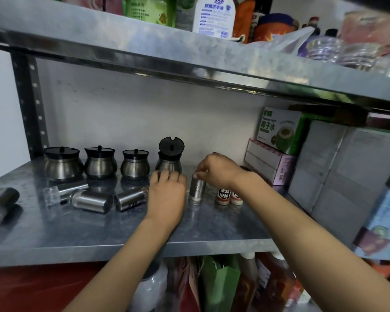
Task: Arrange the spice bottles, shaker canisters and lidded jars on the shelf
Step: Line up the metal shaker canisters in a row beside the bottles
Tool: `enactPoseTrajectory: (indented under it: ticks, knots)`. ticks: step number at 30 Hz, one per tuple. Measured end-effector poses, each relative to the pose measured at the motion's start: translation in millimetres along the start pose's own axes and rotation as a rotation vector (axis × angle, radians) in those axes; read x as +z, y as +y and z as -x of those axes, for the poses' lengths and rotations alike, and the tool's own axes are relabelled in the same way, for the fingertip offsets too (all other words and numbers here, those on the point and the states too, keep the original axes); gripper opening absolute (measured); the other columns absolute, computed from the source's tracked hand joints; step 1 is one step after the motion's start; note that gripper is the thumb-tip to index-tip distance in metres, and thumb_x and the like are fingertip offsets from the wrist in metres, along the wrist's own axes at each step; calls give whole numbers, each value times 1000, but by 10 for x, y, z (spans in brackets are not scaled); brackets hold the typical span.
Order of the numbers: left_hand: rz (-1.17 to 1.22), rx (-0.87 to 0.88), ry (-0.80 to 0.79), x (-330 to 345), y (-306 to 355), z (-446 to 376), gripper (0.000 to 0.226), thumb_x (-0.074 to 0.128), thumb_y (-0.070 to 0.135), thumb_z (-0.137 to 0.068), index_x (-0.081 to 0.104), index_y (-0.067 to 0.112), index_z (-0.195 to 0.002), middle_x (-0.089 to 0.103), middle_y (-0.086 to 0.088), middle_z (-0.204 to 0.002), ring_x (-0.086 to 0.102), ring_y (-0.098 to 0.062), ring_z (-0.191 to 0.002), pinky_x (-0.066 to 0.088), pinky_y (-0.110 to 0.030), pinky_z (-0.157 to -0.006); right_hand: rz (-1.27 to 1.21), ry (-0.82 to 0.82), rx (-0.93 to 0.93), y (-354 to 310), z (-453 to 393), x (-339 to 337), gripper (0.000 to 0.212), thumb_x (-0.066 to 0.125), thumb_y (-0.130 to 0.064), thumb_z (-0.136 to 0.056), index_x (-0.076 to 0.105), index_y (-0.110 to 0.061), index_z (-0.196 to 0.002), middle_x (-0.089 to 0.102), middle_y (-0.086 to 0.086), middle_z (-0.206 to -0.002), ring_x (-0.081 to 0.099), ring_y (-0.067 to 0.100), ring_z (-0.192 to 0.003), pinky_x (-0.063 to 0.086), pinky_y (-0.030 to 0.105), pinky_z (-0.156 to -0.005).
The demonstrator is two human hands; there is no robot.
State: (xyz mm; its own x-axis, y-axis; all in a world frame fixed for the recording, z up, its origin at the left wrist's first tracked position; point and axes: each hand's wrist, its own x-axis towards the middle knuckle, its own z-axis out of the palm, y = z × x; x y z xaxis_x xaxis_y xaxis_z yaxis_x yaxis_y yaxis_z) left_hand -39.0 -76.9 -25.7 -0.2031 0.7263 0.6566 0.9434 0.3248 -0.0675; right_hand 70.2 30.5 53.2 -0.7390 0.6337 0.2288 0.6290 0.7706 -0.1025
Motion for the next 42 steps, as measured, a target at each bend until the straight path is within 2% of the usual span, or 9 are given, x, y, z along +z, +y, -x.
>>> enactPoseTrajectory:
  ticks: [11, 14, 18, 21, 26, 31, 34, 38, 42]
  knots:
    - [115, 150, 128, 42, -31, 72, 26, 70, 2, -61, 65, 7, -86, 65, -10, -85, 61, -31, -84, 50, -39, -80, -159, -66, 19, 41, 37, -66, 27, 60, -7, -87, 73, -15, -109, 72, -2, -111, 63, 10, -105, 41, 15, -83]
    - [108, 167, 131, 48, -21, 90, 22, 64, 4, -64, 67, 7, -86, 67, -10, -85, 62, -30, -85, 50, -39, -81, -159, -70, 44, 52, 23, -42, 25, 58, -14, -89, 74, -19, -107, 72, 0, -112, 63, 14, -106, 46, 20, -91]
    - [47, 252, 137, 9, 63, 114, 35, 36, 10, -69, 67, 8, -86, 67, -9, -85, 63, -29, -83, 51, -38, -84, -28, 14, 70, 53, -22, -1, 25, 63, -44, -82, 73, -34, -102, 66, 5, -111, 56, 25, -109, 46, 32, -97]
    - [61, 201, 104, 22, 36, 118, 40, 31, 10, -71, 66, 7, -91, 68, -11, -90, 62, -31, -90, 49, -43, -93, 0, 37, 37, 17, 10, -43, 18, 70, -33, -81, 75, -31, -97, 72, -1, -104, 59, 19, -103, 46, 27, -90]
    - [55, 68, 49, 65, -15, 117, 32, 58, 9, -70, 64, 7, -101, 66, -11, -96, 58, -33, -98, 39, -50, -104, -139, -15, 89, 8, 23, -104, 17, 76, -14, -75, 78, -24, -88, 75, -6, -94, 66, 12, -93, 50, 23, -87]
    - [45, 93, 49, 75, 14, 129, 29, 57, 12, -74, 64, 4, -101, 67, -13, -97, 59, -34, -96, 39, -52, -104, -127, -39, 91, -16, 39, -118, 22, 67, -3, -78, 76, -17, -92, 71, -5, -90, 65, 14, -95, 48, 20, -82]
    - [54, 96, 54, 73, 1, 134, 33, 44, 16, -78, 64, 5, -101, 67, -12, -96, 60, -32, -96, 39, -51, -104, -149, -14, 117, -26, 45, -108, 19, 72, -16, -78, 75, -16, -97, 72, -2, -99, 64, 17, -98, 50, 25, -86]
    - [73, 92, 69, 103, -5, 134, 29, 56, 14, -77, 64, 4, -103, 67, -12, -96, 60, -32, -96, 40, -51, -104, 67, 112, 142, 40, 12, -51, 31, 72, -51, -74, 70, -25, -90, 66, 6, -103, 58, 27, -101, 43, 29, -78]
    - [75, 98, 70, 122, -5, 126, 33, 62, 7, -70, 64, 4, -103, 66, -13, -98, 58, -33, -100, 40, -50, -104, 85, 44, 170, 37, 7, -67, 34, 74, -49, -75, 73, -20, -93, 69, 7, -100, 62, 26, -95, 42, 28, -73]
